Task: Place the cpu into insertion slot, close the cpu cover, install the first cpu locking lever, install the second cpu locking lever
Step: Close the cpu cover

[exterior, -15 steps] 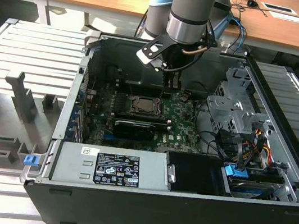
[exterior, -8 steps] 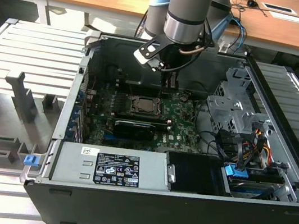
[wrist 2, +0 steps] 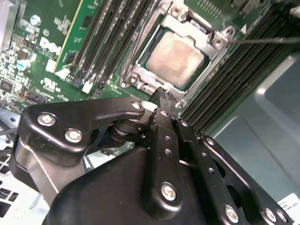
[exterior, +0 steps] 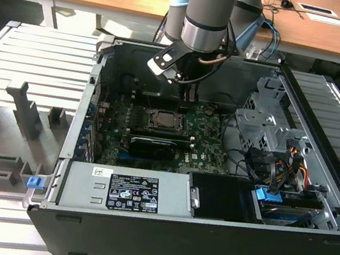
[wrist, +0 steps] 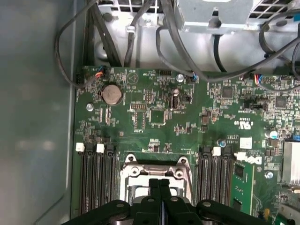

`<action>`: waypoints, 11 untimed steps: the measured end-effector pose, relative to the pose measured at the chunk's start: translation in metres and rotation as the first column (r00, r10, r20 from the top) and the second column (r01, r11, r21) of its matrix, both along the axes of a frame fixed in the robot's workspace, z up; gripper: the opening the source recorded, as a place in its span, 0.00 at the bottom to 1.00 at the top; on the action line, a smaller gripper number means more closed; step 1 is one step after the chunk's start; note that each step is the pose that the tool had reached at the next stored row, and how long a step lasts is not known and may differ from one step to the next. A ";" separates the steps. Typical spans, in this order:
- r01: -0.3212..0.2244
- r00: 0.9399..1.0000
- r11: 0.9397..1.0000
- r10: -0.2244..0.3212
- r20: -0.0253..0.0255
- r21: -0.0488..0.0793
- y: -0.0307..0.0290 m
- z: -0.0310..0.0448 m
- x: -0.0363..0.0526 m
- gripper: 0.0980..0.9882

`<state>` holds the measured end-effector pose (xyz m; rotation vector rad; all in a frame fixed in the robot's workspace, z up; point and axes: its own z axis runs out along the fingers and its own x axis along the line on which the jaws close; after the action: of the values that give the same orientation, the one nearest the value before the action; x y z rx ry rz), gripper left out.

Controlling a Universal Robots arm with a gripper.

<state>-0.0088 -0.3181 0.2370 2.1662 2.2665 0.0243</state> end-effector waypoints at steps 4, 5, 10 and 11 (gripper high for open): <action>-0.003 1.000 1.000 0.003 0.000 0.000 0.0001 -0.0017 -0.0102 0.01; -0.004 1.000 1.000 0.004 0.000 0.000 0.0001 -0.0018 -0.0112 0.01; -0.004 1.000 1.000 0.004 0.000 0.003 0.0001 -0.0030 -0.0176 0.01; -0.004 1.000 1.000 0.004 0.000 0.003 0.0001 -0.0032 -0.0183 0.01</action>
<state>-0.0271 -0.3181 0.2338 2.1635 2.2720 0.0275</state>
